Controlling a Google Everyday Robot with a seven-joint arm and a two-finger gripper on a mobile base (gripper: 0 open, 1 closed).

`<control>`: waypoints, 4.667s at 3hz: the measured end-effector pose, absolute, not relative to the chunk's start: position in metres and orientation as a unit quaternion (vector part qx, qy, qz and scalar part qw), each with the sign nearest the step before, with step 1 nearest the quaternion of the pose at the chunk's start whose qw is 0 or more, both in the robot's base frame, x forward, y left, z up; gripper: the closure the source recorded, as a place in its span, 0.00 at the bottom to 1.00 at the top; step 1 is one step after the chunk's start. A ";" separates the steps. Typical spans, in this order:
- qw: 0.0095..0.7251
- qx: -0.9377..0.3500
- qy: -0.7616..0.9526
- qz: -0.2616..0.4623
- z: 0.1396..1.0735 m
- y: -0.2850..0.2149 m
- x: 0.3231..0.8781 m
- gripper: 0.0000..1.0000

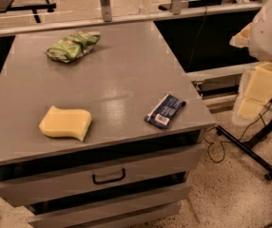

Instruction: Move sponge near rxbar blueberry

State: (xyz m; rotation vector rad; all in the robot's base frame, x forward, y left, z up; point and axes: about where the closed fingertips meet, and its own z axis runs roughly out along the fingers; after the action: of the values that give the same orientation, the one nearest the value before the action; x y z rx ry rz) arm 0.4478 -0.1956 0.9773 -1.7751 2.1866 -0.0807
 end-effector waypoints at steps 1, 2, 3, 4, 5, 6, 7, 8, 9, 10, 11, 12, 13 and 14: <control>0.162 -0.667 0.727 -0.011 0.977 -0.140 0.468 0.00; 0.166 -0.720 0.674 0.017 0.977 -0.063 0.482 0.00; 0.159 -0.762 0.626 0.040 0.969 0.022 0.482 0.00; 0.143 -0.779 0.609 0.042 0.949 0.068 0.484 0.00; 0.122 -0.775 0.620 0.030 0.919 0.106 0.488 0.00; 0.085 -0.745 0.661 0.035 0.881 0.136 0.485 0.00; 0.057 -0.723 0.687 0.054 0.858 0.143 0.481 0.00; 0.042 -0.710 0.699 0.075 0.843 0.148 0.477 0.15; 0.046 -0.691 0.713 0.111 0.837 0.148 0.480 0.47; 0.061 -0.674 0.723 0.143 0.843 0.143 0.487 0.69; 0.088 -0.662 0.726 0.165 0.863 0.118 0.509 0.92; 0.121 -0.662 0.720 0.168 0.888 0.070 0.547 1.00; 0.131 -0.666 0.720 0.145 0.898 0.027 0.581 1.00; 0.134 -0.683 0.710 0.107 0.895 -0.012 0.607 1.00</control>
Offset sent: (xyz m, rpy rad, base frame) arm 0.0476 0.2347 -0.0051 0.0768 0.0798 0.4940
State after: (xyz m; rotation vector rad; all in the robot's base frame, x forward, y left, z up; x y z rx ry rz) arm 0.6066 -0.0118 0.8953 -1.9806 2.0569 0.3099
